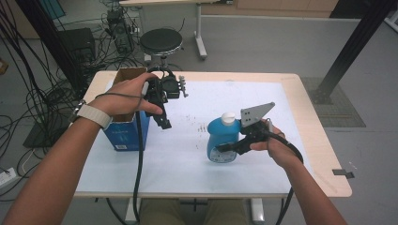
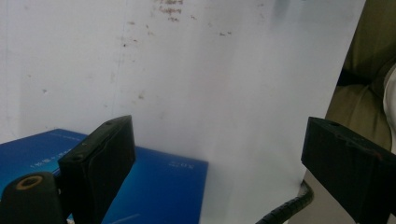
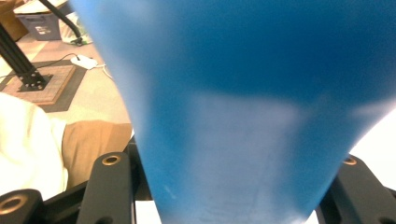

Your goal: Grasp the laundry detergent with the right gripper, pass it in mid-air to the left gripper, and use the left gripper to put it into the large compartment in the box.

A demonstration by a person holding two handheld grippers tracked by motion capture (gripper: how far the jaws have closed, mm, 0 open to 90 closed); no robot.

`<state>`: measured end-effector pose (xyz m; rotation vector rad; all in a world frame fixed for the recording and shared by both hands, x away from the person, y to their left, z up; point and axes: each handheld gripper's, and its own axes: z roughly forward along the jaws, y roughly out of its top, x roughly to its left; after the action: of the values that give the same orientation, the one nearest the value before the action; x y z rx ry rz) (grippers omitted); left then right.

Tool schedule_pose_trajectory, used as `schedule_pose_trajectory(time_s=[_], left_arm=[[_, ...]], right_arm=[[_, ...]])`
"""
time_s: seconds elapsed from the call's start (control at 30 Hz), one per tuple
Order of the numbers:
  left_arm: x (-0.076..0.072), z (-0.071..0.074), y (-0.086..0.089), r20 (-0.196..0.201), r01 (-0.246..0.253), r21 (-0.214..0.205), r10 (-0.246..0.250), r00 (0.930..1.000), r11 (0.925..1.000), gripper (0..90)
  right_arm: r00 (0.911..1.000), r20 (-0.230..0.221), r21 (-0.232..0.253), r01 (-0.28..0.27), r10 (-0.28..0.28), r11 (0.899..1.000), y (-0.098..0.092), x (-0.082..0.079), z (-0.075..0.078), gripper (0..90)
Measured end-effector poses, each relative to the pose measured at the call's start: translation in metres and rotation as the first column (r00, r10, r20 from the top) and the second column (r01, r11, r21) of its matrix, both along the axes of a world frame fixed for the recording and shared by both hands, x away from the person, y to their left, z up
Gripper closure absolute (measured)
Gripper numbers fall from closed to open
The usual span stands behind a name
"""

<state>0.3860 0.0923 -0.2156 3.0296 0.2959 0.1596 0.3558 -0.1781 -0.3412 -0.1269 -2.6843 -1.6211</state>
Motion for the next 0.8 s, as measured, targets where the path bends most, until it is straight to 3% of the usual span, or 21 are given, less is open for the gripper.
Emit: schedule_pose_trajectory(time_s=[0.23,0.8], left_arm=[[-0.014,0.018,-0.007,0.001,0.044,0.021,-0.044,0.9990,0.9988,9.2],[-0.037,0.060,-0.030,-0.028,0.100,0.068,-0.098,0.9948,0.9927,9.7]], right_arm=[[0.9995,-0.027,-0.014,0.015,-0.016,1.000,0.012,-0.003,0.019,43.4],[0.9997,0.006,-0.037,0.022,-0.022,0.999,0.043,-0.009,0.053,43.6]])
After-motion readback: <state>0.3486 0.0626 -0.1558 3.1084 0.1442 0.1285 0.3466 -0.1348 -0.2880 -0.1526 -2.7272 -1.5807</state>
